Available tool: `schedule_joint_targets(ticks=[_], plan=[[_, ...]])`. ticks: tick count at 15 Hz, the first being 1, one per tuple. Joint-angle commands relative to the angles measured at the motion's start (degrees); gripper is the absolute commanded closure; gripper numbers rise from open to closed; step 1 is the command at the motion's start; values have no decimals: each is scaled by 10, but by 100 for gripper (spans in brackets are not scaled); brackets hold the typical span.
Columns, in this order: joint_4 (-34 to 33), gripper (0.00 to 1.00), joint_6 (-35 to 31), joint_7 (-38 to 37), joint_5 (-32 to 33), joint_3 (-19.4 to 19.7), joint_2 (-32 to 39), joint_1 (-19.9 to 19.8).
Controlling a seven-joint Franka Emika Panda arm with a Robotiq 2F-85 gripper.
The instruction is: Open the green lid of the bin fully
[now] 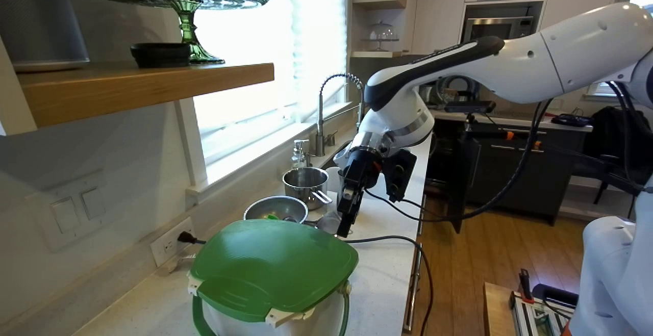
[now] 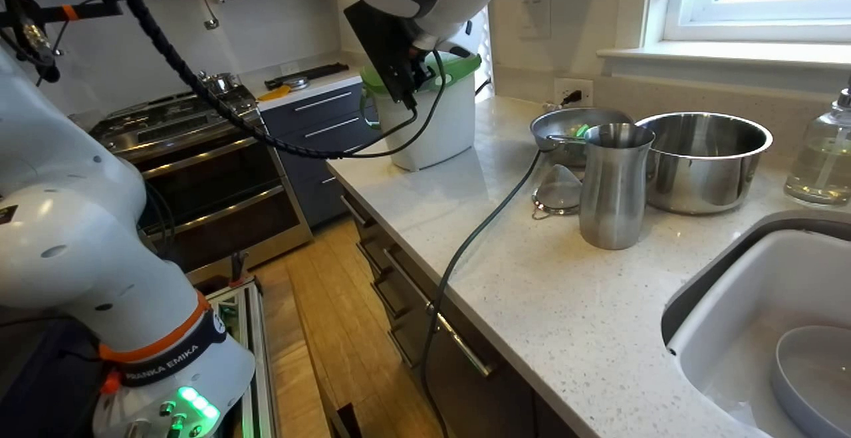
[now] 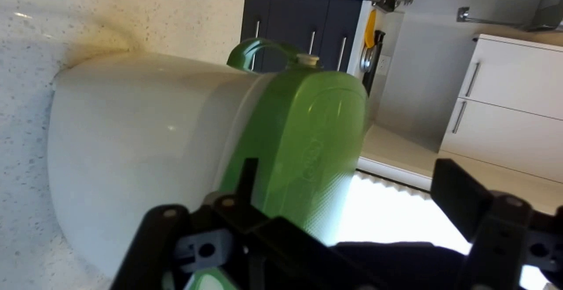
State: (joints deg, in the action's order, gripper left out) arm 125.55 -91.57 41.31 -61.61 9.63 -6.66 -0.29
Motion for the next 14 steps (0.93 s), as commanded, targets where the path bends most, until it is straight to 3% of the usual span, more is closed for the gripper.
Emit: schedule_joint_targets(ticks=[1, 5, 14], plan=[[-36, 0, 51, -2, 9, -6, 46, -28], [-49, 0, 54, -4, 18, -6, 62, -45], [-46, 0, -63, 2, -44, -32, 90, -40]])
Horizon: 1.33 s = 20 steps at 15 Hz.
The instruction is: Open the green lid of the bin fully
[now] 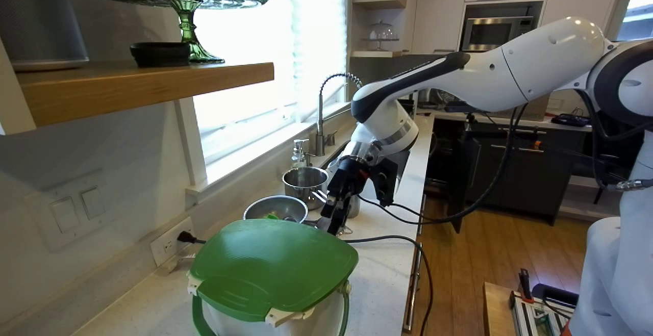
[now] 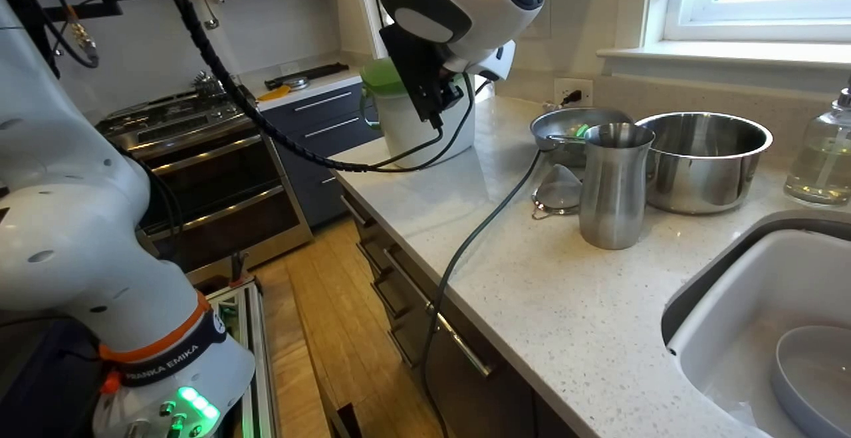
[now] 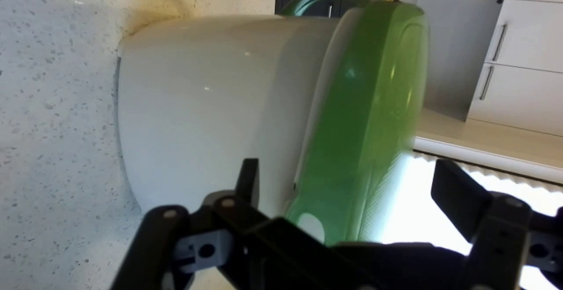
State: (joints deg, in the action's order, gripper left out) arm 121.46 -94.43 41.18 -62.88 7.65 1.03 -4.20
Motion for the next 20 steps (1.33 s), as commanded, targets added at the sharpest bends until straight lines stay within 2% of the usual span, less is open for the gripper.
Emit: schedule_joint_targets(ticks=[1, 5, 11, 20], plan=[[-6, 0, -42, 7, -46, -15, 16, -1], [-9, 0, -42, 18, -100, -23, 22, -2], [-9, 0, -46, 7, -82, -24, 32, -1], [-11, 0, -37, 16, -116, -28, 35, -2]])
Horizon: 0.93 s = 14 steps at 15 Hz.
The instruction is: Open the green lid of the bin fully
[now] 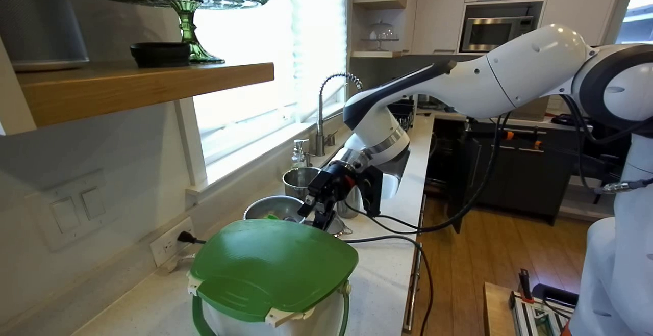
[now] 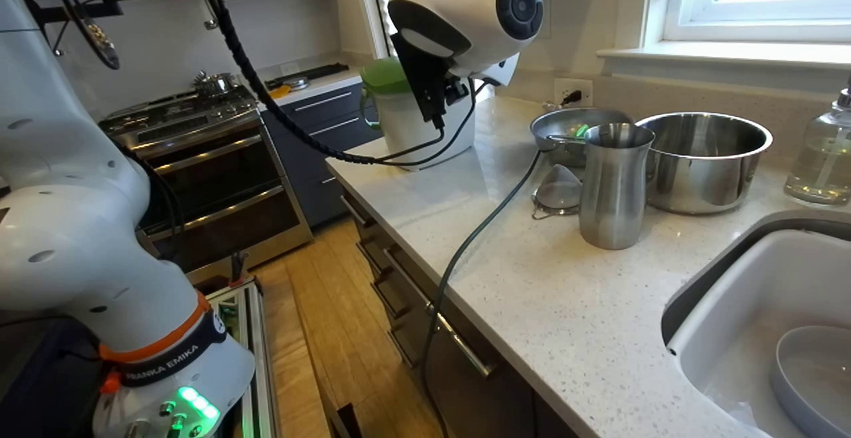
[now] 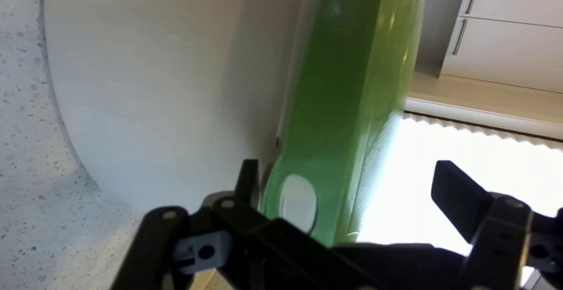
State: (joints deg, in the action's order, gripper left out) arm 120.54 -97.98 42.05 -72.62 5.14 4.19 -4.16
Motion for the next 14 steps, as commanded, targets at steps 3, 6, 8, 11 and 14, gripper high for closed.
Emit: schedule_joint_targets(ticks=[3, 6, 8, 11, 14], plan=[[-1, 0, -1, 4, -11, -2, -2, -3], [-1, 0, -1, 1, -9, -1, -5, -4], [0, 0, 1, 3, -8, -2, -9, -3], [0, 0, 6, 3, 7, -1, -24, -3], [2, 0, -1, -6, 31, -1, -47, -3]])
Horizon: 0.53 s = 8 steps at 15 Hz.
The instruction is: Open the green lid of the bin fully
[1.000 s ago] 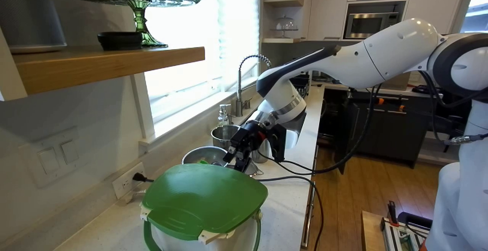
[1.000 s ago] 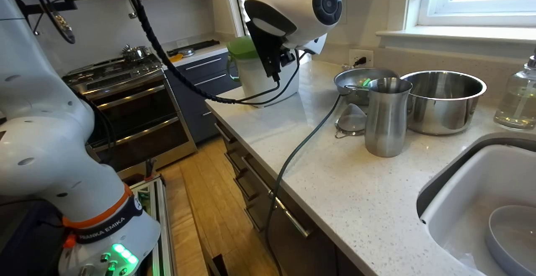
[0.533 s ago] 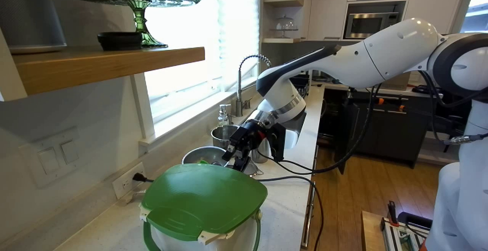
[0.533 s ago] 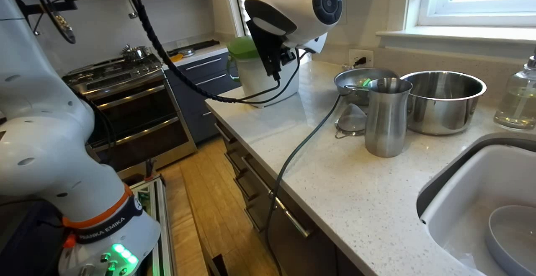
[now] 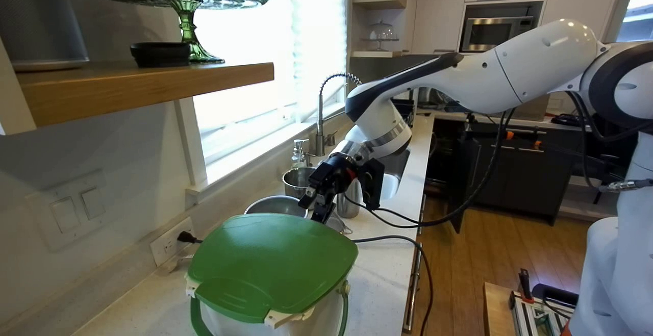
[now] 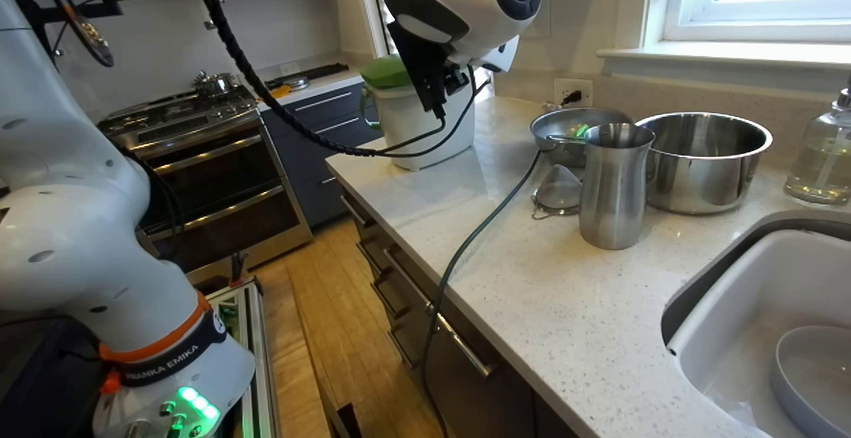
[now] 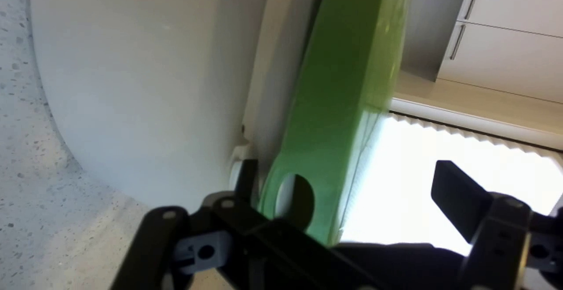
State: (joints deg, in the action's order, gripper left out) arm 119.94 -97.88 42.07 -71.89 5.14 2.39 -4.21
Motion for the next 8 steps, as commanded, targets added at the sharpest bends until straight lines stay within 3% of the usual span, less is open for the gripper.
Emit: schedule_joint_targets(ticks=[1, 8], plan=[[9, 0, -1, -5, 24, -1, -36, -2], [-7, 0, -6, -13, 9, -17, -92, 10]])
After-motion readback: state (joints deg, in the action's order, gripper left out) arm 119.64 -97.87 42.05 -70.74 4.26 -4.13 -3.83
